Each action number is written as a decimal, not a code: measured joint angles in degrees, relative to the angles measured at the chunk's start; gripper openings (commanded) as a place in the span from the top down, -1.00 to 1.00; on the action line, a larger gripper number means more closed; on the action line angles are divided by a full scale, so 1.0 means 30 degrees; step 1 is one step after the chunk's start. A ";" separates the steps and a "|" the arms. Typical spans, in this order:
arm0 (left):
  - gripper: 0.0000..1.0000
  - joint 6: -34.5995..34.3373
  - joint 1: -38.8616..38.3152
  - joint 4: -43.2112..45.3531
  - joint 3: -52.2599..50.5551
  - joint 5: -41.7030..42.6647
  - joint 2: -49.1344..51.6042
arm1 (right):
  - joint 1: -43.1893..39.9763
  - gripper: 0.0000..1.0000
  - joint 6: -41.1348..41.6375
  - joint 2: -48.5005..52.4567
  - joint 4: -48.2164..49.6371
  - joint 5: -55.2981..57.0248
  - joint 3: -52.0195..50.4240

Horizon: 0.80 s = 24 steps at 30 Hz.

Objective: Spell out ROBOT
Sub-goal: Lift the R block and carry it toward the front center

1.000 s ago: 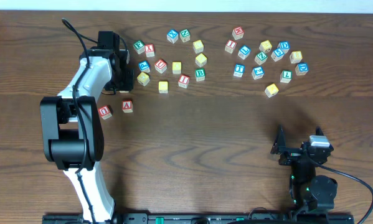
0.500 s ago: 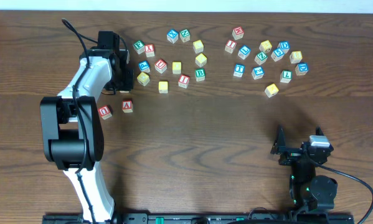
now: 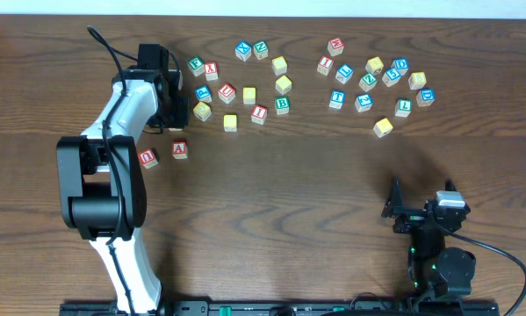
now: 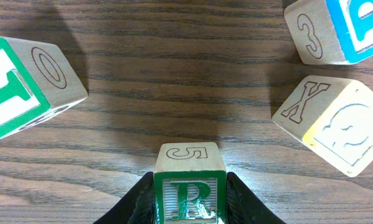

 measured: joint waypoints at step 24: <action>0.49 0.0000 0.0000 -0.0153 0.0007 0.0000 0.0000 | 0.0000 -0.99 -0.0007 0.0000 0.0000 0.0000 0.0000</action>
